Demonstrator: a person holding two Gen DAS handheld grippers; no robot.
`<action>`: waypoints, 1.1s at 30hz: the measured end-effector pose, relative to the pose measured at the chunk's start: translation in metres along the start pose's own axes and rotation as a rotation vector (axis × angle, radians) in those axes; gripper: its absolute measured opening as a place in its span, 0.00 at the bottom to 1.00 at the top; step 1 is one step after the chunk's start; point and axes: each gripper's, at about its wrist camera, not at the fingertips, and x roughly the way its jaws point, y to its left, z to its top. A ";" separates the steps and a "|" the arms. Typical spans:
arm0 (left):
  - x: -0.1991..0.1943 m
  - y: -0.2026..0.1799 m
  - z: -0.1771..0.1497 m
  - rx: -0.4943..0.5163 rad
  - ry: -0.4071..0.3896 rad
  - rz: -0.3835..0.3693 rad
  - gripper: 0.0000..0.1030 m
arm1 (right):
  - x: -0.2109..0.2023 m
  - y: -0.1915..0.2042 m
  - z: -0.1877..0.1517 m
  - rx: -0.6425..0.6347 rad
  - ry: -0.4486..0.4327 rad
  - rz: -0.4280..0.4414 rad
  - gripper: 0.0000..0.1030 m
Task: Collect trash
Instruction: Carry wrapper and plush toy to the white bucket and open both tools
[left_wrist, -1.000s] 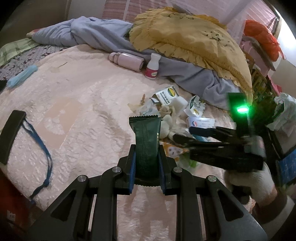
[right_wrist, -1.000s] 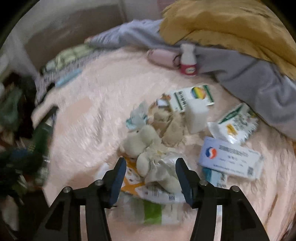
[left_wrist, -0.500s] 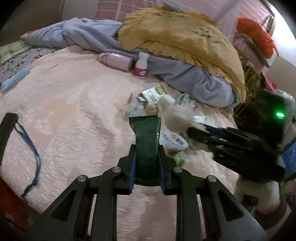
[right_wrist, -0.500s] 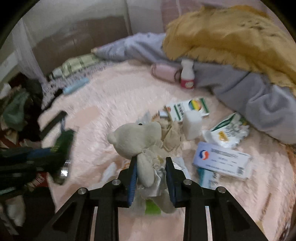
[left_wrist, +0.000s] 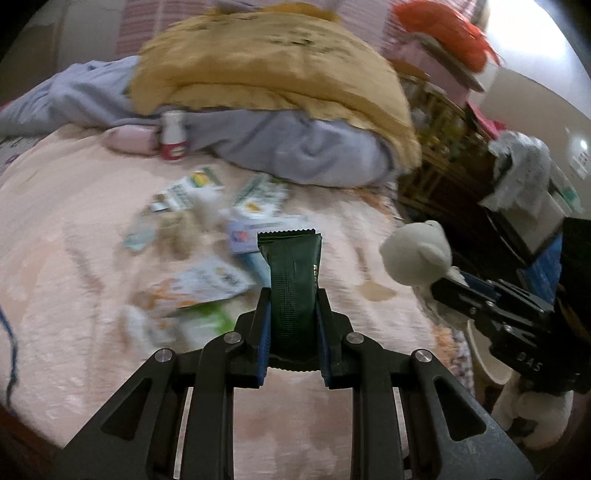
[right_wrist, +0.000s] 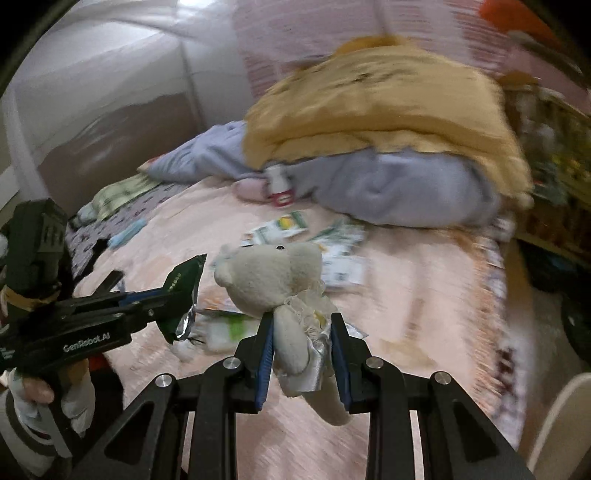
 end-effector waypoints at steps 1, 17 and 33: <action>0.003 -0.009 0.001 0.010 0.003 -0.009 0.18 | -0.009 -0.009 -0.004 0.008 -0.006 -0.022 0.27; 0.070 -0.184 -0.005 0.223 0.121 -0.261 0.18 | -0.125 -0.174 -0.081 0.338 -0.035 -0.364 0.27; 0.144 -0.304 -0.034 0.284 0.283 -0.519 0.26 | -0.150 -0.269 -0.142 0.584 -0.013 -0.500 0.28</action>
